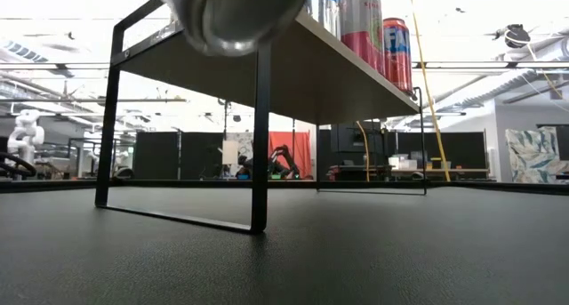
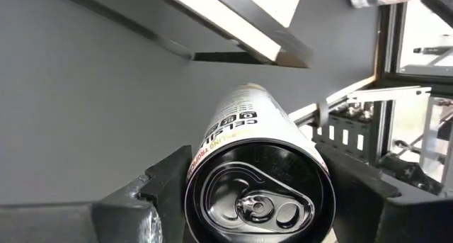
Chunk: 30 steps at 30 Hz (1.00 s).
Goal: Place canned beverage on shelf
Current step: Put the bottom white-yellow soda can on the shelf aligned with the white-yellow soda can
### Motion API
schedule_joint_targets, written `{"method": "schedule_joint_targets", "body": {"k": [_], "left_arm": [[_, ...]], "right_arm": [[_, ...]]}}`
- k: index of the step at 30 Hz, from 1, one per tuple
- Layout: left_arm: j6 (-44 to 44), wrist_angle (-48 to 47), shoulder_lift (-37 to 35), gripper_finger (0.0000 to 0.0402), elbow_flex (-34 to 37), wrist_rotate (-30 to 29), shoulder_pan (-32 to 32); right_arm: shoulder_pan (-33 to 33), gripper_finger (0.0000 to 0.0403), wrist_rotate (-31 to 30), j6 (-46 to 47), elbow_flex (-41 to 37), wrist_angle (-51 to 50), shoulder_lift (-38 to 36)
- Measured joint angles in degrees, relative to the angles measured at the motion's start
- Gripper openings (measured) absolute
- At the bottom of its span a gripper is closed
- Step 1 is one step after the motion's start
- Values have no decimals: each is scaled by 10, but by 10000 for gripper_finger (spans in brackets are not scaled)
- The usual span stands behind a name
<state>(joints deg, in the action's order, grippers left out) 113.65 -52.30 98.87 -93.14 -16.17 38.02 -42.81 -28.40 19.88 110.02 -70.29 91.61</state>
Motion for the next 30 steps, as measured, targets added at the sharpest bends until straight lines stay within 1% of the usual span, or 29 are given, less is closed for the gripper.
{"method": "schedule_joint_targets", "body": {"k": [3,12,14,18,21,24,30], "left_arm": [[0,-16,0,248,-20,-3,0],[10,-19,0,248,-68,-7,3],[17,-20,0,248,-81,-19,3],[9,-3,0,248,-104,-69,2],[-2,6,0,248,-114,-95,0],[-14,17,0,248,-123,-106,-4],[-51,50,0,248,-123,-133,-15]], "right_arm": [[-1,50,1,2,0,-4,-5],[-5,50,2,17,0,-14,-19],[-5,50,16,14,0,-8,-19],[-5,56,45,12,-4,20,-19],[-5,75,48,8,-10,46,-18],[-5,104,59,4,-12,72,-18],[5,187,60,2,-12,129,-18]]}}
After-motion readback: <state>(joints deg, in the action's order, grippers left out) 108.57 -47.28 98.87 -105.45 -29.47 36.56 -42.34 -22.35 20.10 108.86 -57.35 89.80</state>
